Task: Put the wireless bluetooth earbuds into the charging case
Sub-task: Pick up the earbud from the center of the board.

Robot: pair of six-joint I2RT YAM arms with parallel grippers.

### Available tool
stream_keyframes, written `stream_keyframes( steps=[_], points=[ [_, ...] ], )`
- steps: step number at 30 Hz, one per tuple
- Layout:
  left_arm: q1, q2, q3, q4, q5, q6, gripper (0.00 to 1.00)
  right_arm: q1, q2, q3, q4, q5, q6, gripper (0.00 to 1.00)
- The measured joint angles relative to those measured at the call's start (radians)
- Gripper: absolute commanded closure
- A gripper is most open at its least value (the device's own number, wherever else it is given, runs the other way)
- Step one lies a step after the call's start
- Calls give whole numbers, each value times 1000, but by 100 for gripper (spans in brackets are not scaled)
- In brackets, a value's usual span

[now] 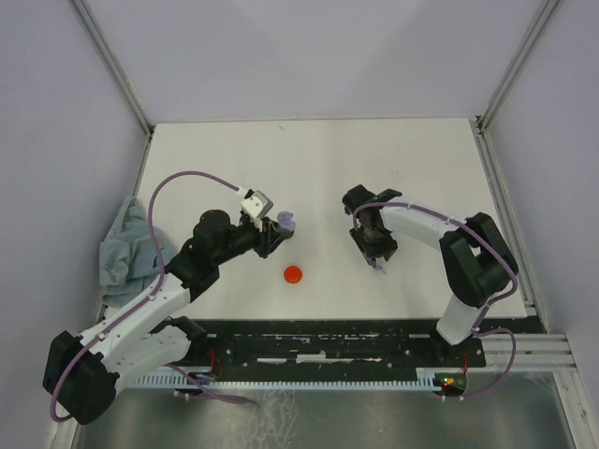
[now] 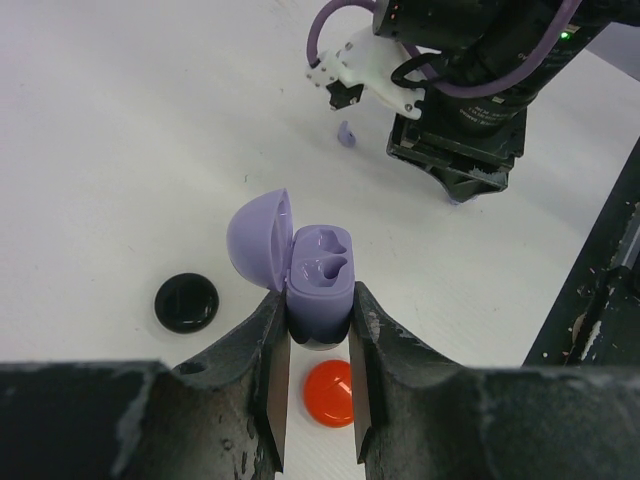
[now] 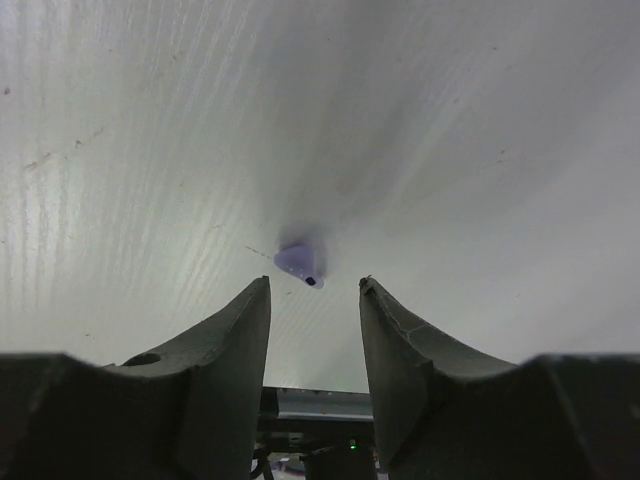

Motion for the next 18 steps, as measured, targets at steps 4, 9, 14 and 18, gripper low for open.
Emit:
stream_keyframes(
  steps=[4,9,14,18],
  points=[
    [0,0,0,0,1,0,97,0,42,0,3,-24,-17,54],
    [0,0,0,0,1,0,97,-1,79,2,6,-53,-32,57],
    [0,0,0,1,1,0,97,-1,107,7,5,-69,-38,63],
    [0,0,0,1,1,0,97,-1,108,8,5,-71,-39,69]
  ],
)
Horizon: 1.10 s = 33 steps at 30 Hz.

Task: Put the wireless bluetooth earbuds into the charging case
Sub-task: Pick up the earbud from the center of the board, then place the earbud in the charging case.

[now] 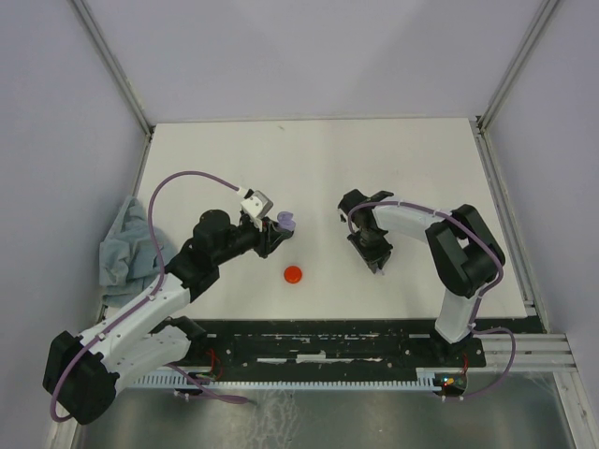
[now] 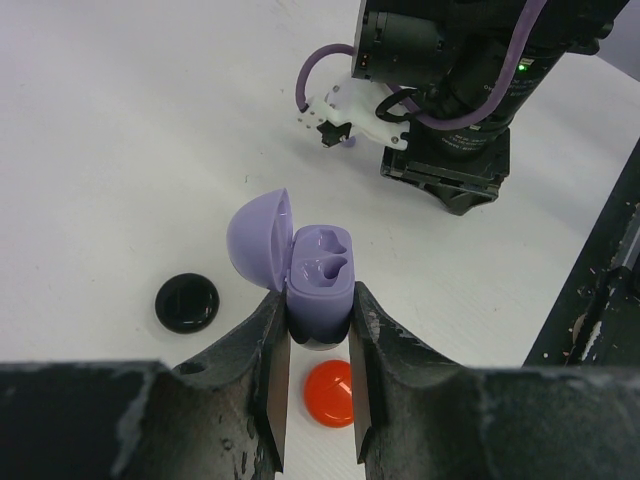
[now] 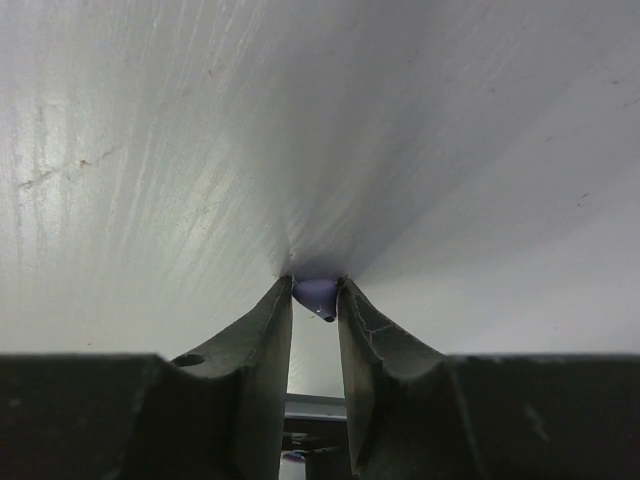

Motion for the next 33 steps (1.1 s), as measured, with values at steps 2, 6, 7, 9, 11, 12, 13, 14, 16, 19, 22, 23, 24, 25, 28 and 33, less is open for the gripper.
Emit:
stream_keyframes(
  steps=[2,6,7,9,11,12,13,14,16,19,22,23,24,25,28,33],
  points=[
    [0,0,0,1,0,0,97,0,0,0,0,0,0,72],
    [0,0,0,7,1,0,97,0,-1,0,-2,1,3,74],
    [0,-1,0,11,3,0,97,0,-2,0,-2,1,5,75],
    [0,-5,-3,29,8,0,97,0,-10,0,-2,1,13,75],
    [0,-15,-15,53,15,0,97,0,-35,0,-4,0,24,76],
    [0,-21,-23,68,22,0,97,0,-61,5,-10,0,32,76],
    [0,-26,-30,80,28,0,97,0,-79,9,-13,1,38,77],
    [0,-31,-41,98,35,0,97,2,-108,18,-16,1,48,77],
    [0,-39,-60,128,48,0,97,8,-160,42,-22,3,67,77],
    [0,-52,-93,184,76,0,97,27,-245,86,-21,10,101,77],
    [0,-63,-119,233,100,0,97,69,-324,127,-20,24,142,77],
    [0,-66,-127,250,108,0,97,82,-346,138,-20,30,155,77],
    [0,-69,-132,263,114,0,97,94,-364,147,-20,34,165,77],
    [0,-70,-137,277,119,1,97,110,-384,158,-20,40,178,77],
    [0,-70,-141,311,137,10,97,148,-426,190,-20,60,211,77],
    [0,-64,-141,372,168,26,97,210,-484,223,23,92,262,77]
  ],
)
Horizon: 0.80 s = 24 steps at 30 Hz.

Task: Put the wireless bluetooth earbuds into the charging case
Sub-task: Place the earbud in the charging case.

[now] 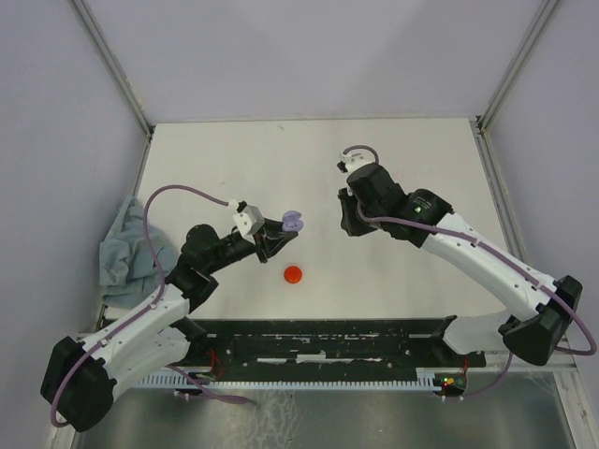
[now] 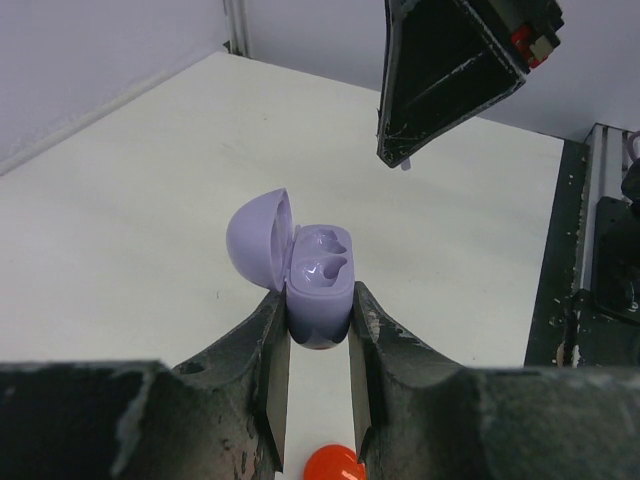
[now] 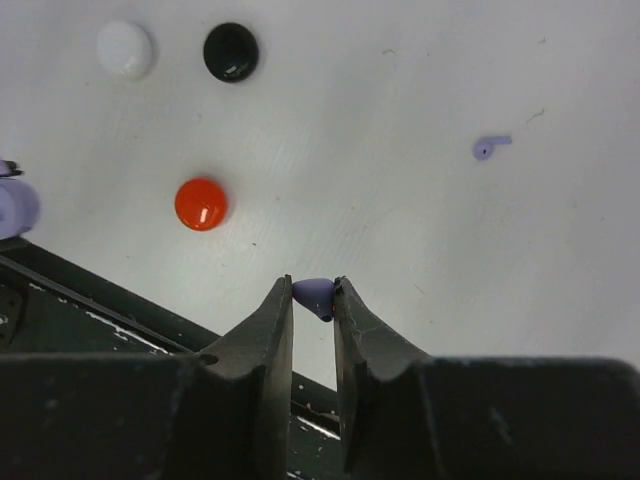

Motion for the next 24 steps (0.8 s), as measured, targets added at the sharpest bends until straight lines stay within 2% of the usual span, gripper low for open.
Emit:
stream_keyframes(
  steps=[9,17,24],
  points=[
    [0,44,0,80,67,40,97,103,-66,0,156,37,61,76],
    [0,57,-8,153,96,40,97,209,-91,-45,387,51,67,75],
    [0,57,-17,173,98,40,97,258,-89,-50,475,50,61,75]
  ],
)
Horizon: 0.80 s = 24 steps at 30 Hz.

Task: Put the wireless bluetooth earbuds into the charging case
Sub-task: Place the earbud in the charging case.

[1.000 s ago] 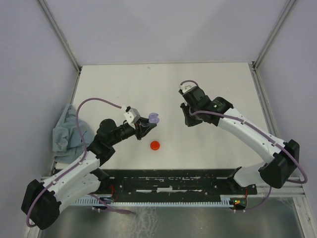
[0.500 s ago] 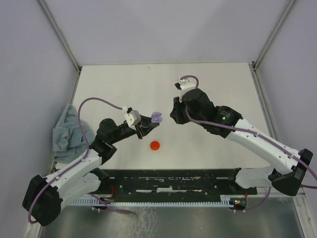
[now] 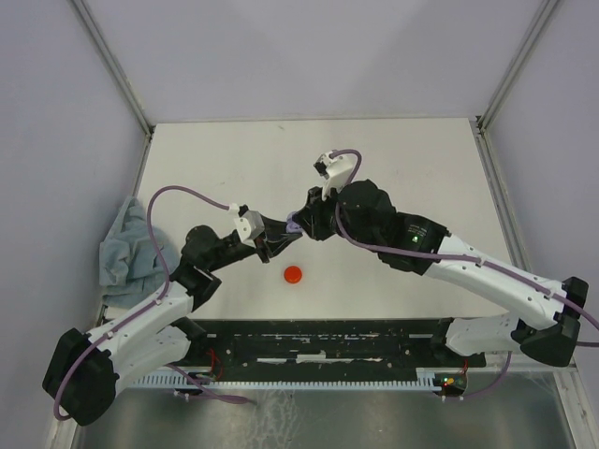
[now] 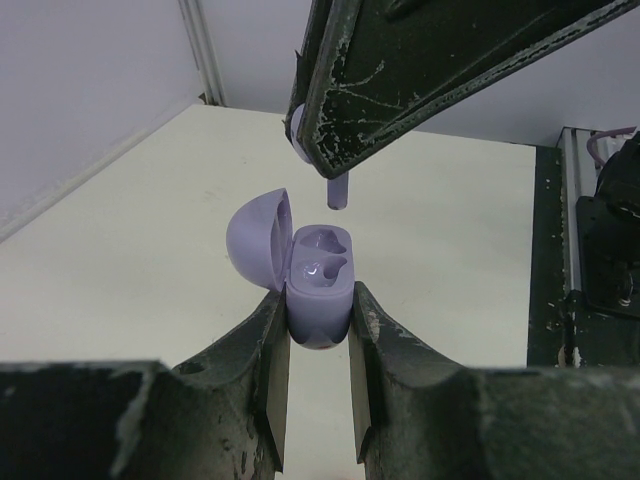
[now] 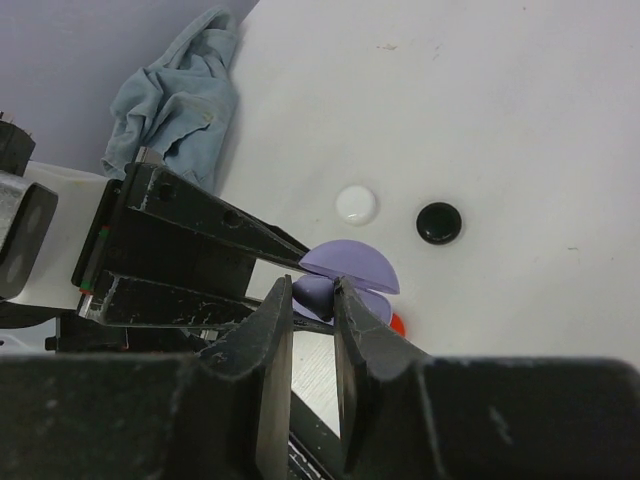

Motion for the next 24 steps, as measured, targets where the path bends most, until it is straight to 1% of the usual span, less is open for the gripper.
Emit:
stream_keyframes(
  steps=[11,24],
  points=[
    [0,0,-1,13,-1,0,97,19,35,0,34,3,-6,76],
    [0,0,-1,15,-16,-1,97,30,51,0,12,43,-33,75]
  ],
)
